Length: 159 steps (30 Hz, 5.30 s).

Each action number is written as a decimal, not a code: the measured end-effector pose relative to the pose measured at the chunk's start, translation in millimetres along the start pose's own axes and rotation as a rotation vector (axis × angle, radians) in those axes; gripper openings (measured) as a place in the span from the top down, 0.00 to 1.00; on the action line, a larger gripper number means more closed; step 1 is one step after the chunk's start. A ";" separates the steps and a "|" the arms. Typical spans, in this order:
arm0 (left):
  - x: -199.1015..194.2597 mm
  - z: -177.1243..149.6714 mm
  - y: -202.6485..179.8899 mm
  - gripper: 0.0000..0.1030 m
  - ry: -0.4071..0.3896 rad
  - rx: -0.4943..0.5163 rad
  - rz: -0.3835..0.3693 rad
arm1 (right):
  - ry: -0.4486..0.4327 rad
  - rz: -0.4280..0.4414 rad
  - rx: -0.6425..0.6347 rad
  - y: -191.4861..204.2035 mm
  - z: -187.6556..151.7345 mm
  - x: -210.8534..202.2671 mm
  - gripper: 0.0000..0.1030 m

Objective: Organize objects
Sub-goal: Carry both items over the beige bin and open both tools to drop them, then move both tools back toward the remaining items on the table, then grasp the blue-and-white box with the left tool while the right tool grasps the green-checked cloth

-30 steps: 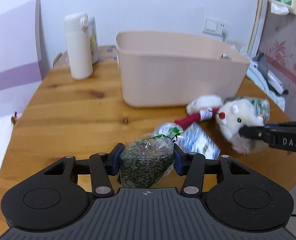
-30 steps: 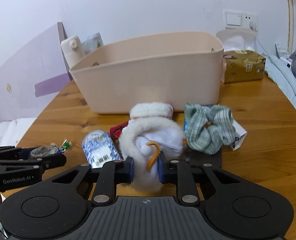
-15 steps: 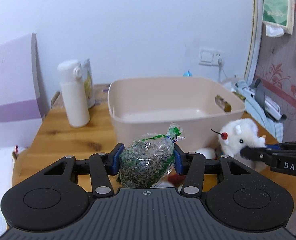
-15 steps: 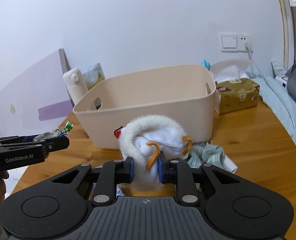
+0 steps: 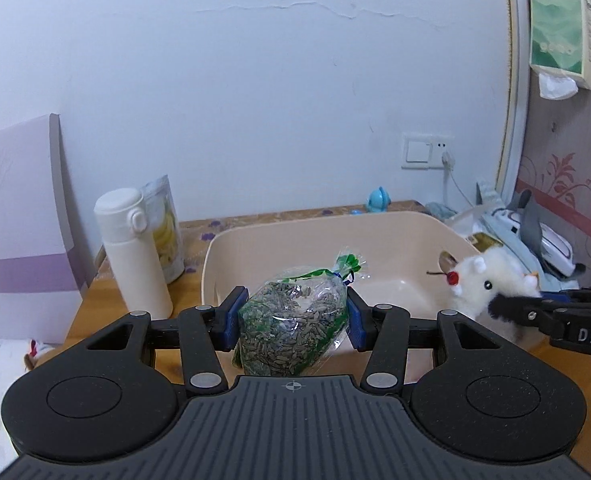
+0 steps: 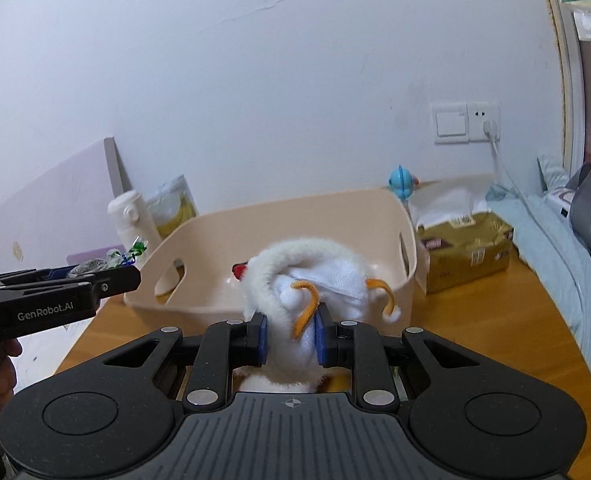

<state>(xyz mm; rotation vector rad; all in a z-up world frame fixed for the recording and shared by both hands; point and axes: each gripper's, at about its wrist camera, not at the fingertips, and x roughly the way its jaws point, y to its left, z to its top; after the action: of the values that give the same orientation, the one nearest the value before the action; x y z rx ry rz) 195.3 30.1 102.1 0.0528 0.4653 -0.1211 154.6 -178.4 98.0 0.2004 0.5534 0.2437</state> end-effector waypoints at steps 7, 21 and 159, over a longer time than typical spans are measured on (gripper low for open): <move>31.6 20.4 -2.3 0.51 0.015 -0.012 -0.022 | -0.052 -0.019 0.000 -5.1 26.9 11.0 0.79; 112.4 24.0 -6.5 0.50 0.161 -0.066 -0.052 | -0.031 -0.048 -0.010 -14.2 47.4 57.8 0.79; 33.7 -101.4 -19.9 0.44 0.484 -0.230 -0.109 | 0.235 -0.131 0.009 -43.3 -73.8 37.4 0.12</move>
<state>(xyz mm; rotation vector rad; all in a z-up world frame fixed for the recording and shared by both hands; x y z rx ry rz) 177.6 14.8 -4.1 -0.1736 0.9631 -0.1620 153.1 -200.1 7.2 0.1444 0.7981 0.1376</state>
